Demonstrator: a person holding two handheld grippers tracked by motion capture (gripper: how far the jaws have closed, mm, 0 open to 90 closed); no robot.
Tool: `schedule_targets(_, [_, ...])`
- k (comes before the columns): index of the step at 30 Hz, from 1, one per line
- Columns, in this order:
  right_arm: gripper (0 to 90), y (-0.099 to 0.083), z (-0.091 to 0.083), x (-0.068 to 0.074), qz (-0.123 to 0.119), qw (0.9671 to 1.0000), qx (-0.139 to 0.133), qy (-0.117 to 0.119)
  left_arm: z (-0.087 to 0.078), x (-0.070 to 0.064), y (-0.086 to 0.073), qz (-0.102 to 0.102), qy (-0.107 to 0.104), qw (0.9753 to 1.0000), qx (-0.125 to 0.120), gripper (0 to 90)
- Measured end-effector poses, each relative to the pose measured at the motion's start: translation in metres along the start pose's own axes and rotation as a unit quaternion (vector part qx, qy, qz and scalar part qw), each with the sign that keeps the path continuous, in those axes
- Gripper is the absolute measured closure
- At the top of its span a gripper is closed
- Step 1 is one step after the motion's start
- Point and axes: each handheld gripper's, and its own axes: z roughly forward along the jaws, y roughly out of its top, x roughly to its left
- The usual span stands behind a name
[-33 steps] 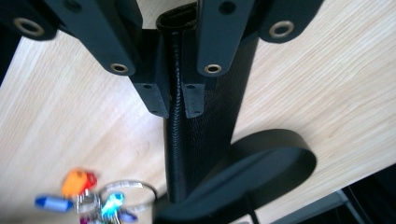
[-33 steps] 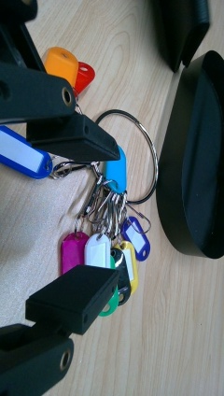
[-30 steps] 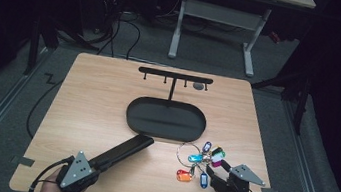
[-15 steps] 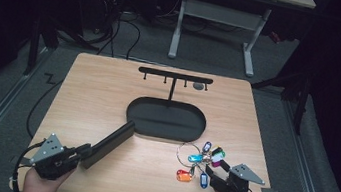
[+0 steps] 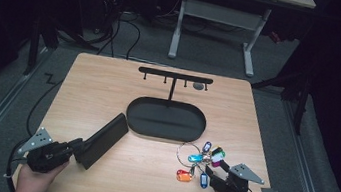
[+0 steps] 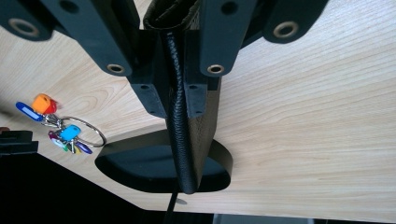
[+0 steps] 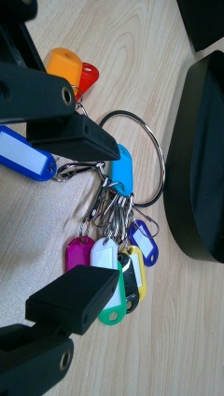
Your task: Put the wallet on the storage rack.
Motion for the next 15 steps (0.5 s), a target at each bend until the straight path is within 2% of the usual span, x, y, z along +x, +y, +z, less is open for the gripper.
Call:
schedule_targets(9, [36.8,-0.001,0.000,-0.001,0.002,1.0000,0.001,0.000,0.000,0.001,-0.001,0.006,0.004,1.0000,-0.004,76.6])
schedule_targets(12, [36.8,-0.001,0.000,-0.001,0.005,1.0000,0.001,-0.001,0.002,-0.003,-0.001,0.024,0.008,0.9997,0.003,70.2])
schedule_targets(13, [36.8,-0.001,0.000,-0.001,0.007,1.0000,0.002,-0.001,0.005,-0.007,-0.002,0.041,0.018,0.9989,0.015,69.6])
schedule_targets(15, [36.7,-0.001,0.000,-0.002,0.008,1.0000,0.002,-0.001,0.008,-0.010,-0.003,0.054,0.025,0.9979,0.024,67.3])
